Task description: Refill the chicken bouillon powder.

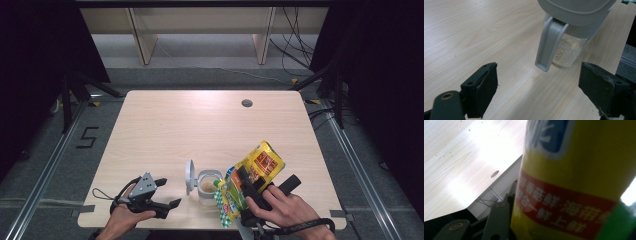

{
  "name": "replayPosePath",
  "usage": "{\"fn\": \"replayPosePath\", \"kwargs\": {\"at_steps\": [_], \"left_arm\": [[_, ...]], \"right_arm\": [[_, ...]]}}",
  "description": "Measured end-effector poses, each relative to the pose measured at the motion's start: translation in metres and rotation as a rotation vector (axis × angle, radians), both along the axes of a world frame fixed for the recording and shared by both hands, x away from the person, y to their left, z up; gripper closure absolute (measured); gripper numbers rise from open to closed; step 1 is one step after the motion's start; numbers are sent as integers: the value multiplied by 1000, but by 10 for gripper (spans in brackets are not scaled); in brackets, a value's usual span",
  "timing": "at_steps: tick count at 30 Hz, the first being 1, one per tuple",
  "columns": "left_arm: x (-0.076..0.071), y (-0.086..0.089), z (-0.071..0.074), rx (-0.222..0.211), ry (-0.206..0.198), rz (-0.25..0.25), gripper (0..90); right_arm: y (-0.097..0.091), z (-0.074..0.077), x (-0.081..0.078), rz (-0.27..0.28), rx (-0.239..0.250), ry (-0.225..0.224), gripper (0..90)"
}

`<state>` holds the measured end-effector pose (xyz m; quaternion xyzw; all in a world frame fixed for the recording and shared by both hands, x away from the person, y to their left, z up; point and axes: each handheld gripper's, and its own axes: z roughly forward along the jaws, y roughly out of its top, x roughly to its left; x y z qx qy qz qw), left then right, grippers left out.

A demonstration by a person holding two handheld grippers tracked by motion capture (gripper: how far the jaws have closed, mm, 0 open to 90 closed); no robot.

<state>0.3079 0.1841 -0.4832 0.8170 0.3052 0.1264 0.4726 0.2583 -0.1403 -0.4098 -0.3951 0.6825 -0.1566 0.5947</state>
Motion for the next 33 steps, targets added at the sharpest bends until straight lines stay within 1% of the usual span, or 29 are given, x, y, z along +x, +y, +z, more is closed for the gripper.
{"fn": "replayPosePath", "kwargs": {"at_steps": [1,2,3,7,8,9,11,12,13,14,15,16,18,19,20,21,22,23,24,25,26,27,29,31,32,33], "left_arm": [[0,0,0,2,-1,-1,151],[0,1,0,7,-8,-7,151],[1,1,0,14,-19,-15,151],[1,1,0,13,-15,-16,152],[1,0,0,14,-15,-16,152],[1,0,0,13,-14,-16,151],[1,0,0,13,-14,-16,152],[1,0,0,16,-16,-12,152],[1,0,0,11,-14,-14,152],[1,1,0,12,-15,-15,152],[0,0,0,5,-2,-4,152],[0,0,0,2,-1,-1,152],[1,1,0,13,-17,-16,151],[1,1,0,16,-16,-17,151],[1,1,0,14,-16,-16,152],[1,0,0,4,-14,-10,151],[1,0,0,2,-14,-9,151],[1,1,0,14,-17,-16,151],[1,1,0,13,-17,-15,152],[1,1,0,14,-17,-14,151],[1,1,0,11,-15,-11,151],[1,1,0,14,-17,-15,151],[1,1,0,13,-17,-14,152],[0,0,0,3,-1,-1,152],[0,1,0,8,-7,-7,151],[1,1,1,17,-20,-18,152]], "right_arm": [[1,1,1,18,-8,-2,602],[0,0,0,3,-1,0,602],[0,0,0,4,-1,-1,602],[0,1,0,3,2,-3,602],[2,5,0,22,-52,-29,602],[2,4,1,29,-46,-33,602],[1,4,1,24,-48,-29,602],[-1,3,0,4,-30,-13,602],[-1,3,0,4,-30,-13,602],[-1,1,0,-1,-10,-4,602],[-2,1,0,-2,-1,0,602],[1,4,1,20,-54,-25,602],[2,4,1,29,-52,-29,603],[0,3,0,11,-38,-9,603],[1,4,1,26,-48,-26,603],[1,4,1,26,-48,-29,602],[-1,3,0,6,-31,-9,602],[-2,2,0,-1,0,2,602],[-2,2,1,1,0,1,602],[-4,0,1,-10,18,13,602],[-4,0,1,-15,18,15,603],[-3,2,1,-7,0,0,603],[-3,2,1,-6,1,-1,603],[-4,2,1,-8,1,-2,603],[-4,2,2,-2,6,-5,603],[-4,3,1,-8,-1,-1,603]]}}
